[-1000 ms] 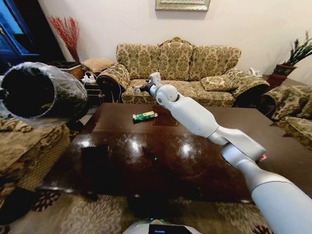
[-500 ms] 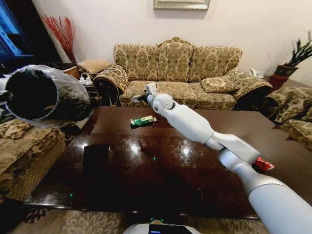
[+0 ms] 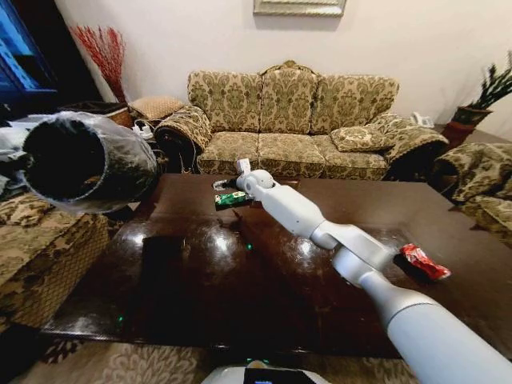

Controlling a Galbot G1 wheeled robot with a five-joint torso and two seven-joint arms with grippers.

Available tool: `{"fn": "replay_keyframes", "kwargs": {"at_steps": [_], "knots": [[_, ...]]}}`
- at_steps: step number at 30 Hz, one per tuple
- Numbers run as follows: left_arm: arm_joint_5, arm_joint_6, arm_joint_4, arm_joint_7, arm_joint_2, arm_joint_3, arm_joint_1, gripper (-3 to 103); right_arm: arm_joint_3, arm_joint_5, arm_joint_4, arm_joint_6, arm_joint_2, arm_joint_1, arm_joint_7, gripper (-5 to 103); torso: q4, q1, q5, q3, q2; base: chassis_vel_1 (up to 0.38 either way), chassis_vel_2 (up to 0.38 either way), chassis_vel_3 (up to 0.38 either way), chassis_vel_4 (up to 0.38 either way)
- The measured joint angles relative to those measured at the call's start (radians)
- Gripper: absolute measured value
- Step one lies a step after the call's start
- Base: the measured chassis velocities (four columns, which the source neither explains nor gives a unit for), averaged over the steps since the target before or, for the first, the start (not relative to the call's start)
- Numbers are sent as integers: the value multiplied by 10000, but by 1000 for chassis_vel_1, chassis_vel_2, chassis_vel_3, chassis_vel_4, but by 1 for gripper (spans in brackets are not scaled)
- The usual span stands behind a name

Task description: Move to the front of the table and place the trash on the table into the trash bin.

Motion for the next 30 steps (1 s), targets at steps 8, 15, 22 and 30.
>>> {"fn": "replay_keyframes", "kwargs": {"at_steps": [8, 15, 22, 30], "knots": [[-5, 48, -193, 41, -94, -11, -14, 0, 267, -4203, -1298, -376, -528, 800, -4680, 100, -11, 0, 1, -1, 0, 0, 0, 0, 0], [-25, 48, -231, 96, -294, 59, -68, 0, -1560, -4359, -2539, 845, -731, 1792, -7462, 100, -3, 0, -3, -1, 0, 0, 0, 0, 0], [-77, 27, -150, 255, -209, -41, -31, 0, -1892, -5031, -4043, 1937, -213, 2141, -9232, 100, -3, 0, -5, -1, 0, 0, 0, 0, 0], [-168, 13, -131, 289, -102, -102, -40, 0, -1827, -4928, -3877, 1805, -197, 1608, -8790, 100, -8, -2, 2, -4, 1, 0, 0, 0, 0]]}}
